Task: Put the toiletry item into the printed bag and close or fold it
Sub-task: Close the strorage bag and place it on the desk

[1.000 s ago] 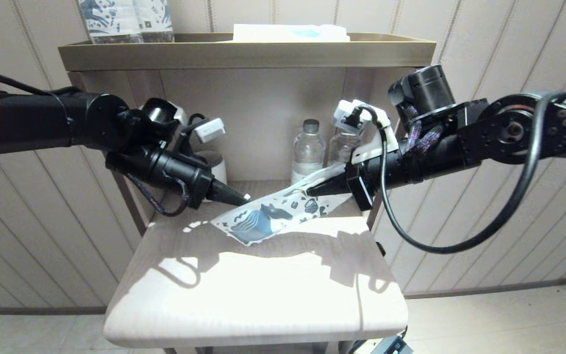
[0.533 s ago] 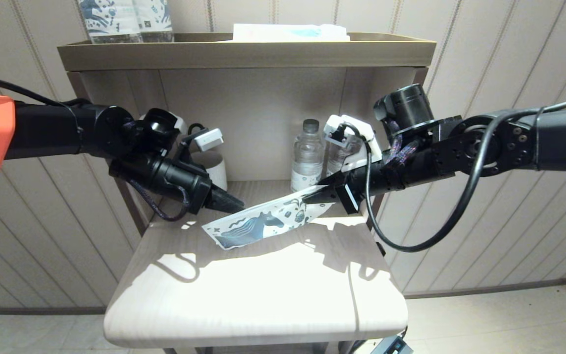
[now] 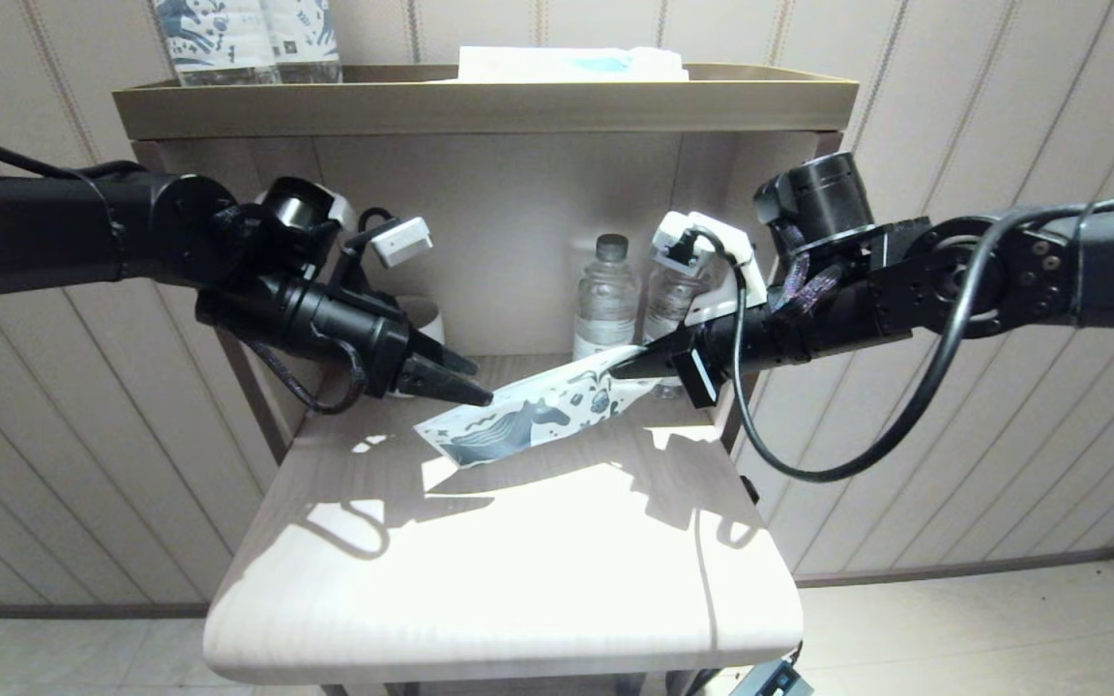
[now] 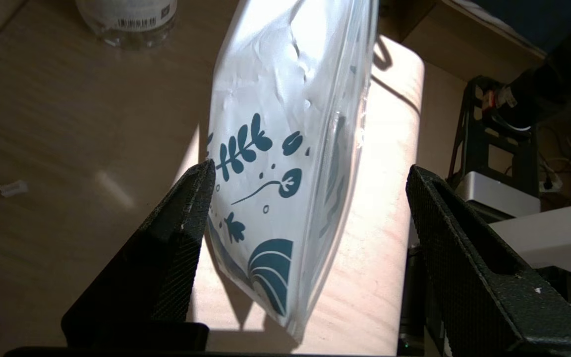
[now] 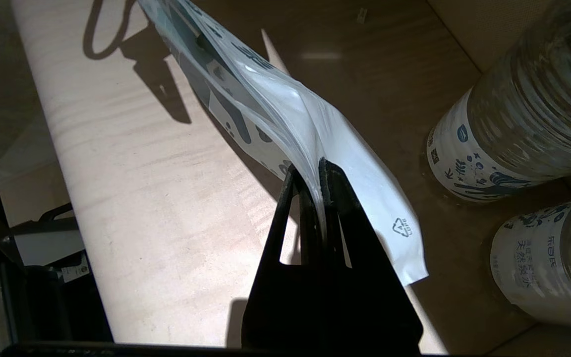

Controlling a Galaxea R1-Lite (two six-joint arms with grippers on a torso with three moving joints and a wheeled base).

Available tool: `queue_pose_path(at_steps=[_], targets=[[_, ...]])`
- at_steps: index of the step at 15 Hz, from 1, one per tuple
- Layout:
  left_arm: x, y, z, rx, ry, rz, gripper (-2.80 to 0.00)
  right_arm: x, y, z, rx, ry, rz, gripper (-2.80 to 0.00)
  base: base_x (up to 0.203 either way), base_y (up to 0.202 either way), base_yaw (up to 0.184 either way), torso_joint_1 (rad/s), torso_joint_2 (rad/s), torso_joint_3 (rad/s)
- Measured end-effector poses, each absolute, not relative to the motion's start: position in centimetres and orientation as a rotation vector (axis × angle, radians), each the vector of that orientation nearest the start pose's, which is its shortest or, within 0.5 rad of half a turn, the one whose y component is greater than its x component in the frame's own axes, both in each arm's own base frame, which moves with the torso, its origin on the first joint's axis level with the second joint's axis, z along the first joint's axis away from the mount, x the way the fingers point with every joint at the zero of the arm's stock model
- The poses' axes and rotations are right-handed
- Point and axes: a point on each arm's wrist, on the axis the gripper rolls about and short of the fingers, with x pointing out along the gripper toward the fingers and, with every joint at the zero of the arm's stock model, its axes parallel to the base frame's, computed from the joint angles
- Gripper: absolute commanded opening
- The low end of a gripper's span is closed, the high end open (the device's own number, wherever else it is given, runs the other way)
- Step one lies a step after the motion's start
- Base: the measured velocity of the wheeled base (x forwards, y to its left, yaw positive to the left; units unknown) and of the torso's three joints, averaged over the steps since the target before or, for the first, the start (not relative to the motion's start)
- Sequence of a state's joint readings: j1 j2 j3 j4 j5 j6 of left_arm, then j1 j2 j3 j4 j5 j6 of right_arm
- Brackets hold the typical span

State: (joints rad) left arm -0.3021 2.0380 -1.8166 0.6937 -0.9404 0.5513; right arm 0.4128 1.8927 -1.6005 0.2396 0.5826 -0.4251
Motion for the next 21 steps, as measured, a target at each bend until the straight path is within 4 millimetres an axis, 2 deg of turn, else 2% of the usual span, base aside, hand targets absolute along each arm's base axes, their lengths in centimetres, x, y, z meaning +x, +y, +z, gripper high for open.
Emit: queue_pose_path(at_steps=[3, 6, 9, 15, 16, 21], targets=[[34.0, -12.5, 24.9, 0.158, 0.537, -1.347, 0.00, 32.2, 15.6, 26.6, -0.334, 0.319, 1.072, -2.80, 0.000, 0.000, 0.000, 0.000, 0.00, 0.000], [32.2, -11.9, 25.7, 0.150, 0.559, -1.345, 0.00, 32.1, 16.1, 26.2, -0.330, 0.336, 1.080, -2.80, 0.000, 0.000, 0.000, 0.000, 0.00, 0.000], [29.8, -10.4, 25.3, 0.143, 0.607, -1.311, 0.00, 32.7, 16.8, 25.7, -0.339, 0.313, 1.070, -2.80, 0.000, 0.000, 0.000, 0.000, 0.00, 0.000], [24.2, -6.1, 24.6, 0.141, 0.663, -1.160, 0.00, 33.0, 17.4, 25.3, -0.326, 0.345, 1.025, -2.80, 0.000, 0.000, 0.000, 0.000, 0.00, 0.000], [23.1, -5.6, 24.7, 0.143, 0.661, -1.145, 0.00, 33.1, 17.5, 25.3, -0.328, 0.342, 1.013, 0.00, 0.000, 0.000, 0.000, 0.000, 0.00, 0.000], [17.1, -4.2, 24.5, 0.162, 0.673, -1.058, 0.00, 33.1, 18.2, 25.1, -0.341, 0.307, 0.991, 0.00, 0.000, 0.000, 0.000, 0.000, 0.00, 0.000]])
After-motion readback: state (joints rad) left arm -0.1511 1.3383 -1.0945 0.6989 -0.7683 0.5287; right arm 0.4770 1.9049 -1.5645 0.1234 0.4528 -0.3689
